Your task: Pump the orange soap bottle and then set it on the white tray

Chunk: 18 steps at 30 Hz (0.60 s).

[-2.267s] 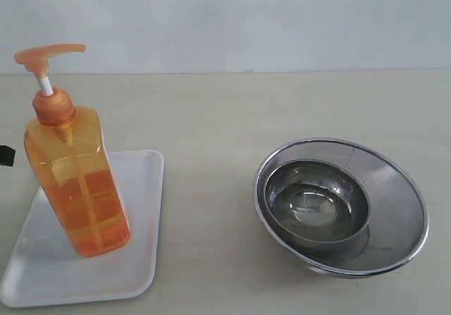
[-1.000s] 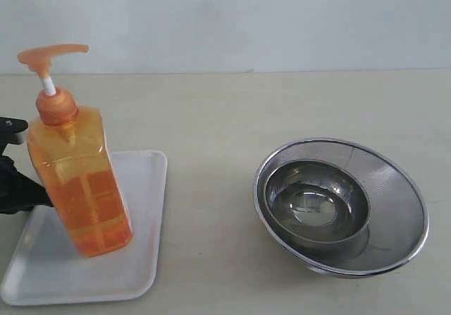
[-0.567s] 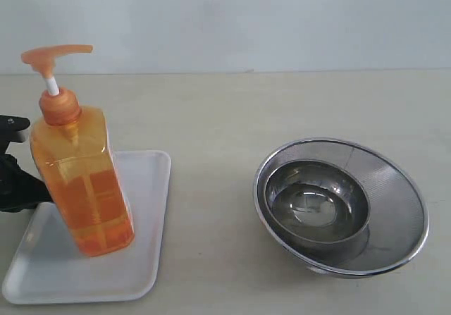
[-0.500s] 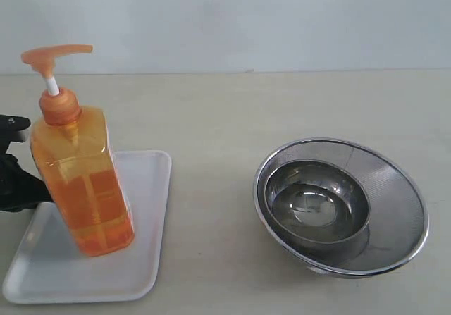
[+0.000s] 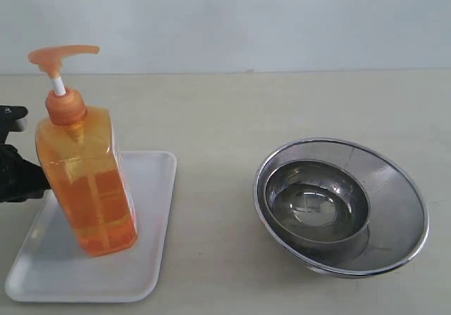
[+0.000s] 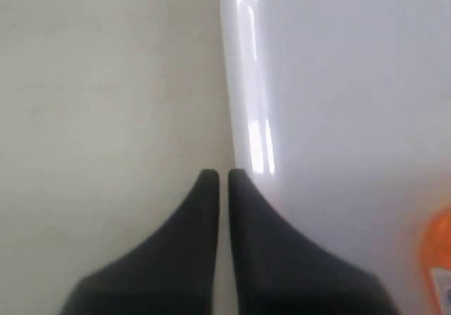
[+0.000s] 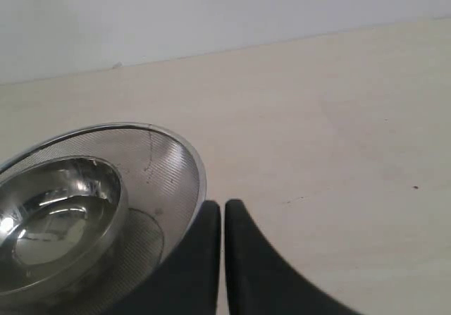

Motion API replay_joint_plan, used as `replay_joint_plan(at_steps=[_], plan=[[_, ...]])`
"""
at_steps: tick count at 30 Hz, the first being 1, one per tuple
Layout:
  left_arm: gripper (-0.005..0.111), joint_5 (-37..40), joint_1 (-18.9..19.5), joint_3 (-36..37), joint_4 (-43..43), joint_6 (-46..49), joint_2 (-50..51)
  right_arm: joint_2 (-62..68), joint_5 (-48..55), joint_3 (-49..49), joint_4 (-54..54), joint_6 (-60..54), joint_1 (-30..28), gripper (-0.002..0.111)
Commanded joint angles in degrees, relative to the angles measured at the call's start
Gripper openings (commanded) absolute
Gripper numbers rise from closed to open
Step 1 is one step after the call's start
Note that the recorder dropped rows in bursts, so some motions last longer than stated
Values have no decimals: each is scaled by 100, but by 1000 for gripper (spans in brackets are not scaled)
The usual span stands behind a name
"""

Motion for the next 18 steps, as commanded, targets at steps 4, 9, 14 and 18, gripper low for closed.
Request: replay_joint_plan(at_steps=[4, 9, 14, 18], plan=[[5, -205, 168, 626, -141, -690, -1366, -38, -45, -4, -59, -20, -39, 0], [5, -167, 218, 1278, -156, -1180, -2384, -38, -45, -4, -59, -20, -39, 0], [5, -44, -200, 1674, -284, -1179, -3544, -38, -33, -4, -59, -20, -39, 0], [5, 546, -581, 1674, -284, -1179, -4395, -38, -43, -4, -59, -20, -39, 0]])
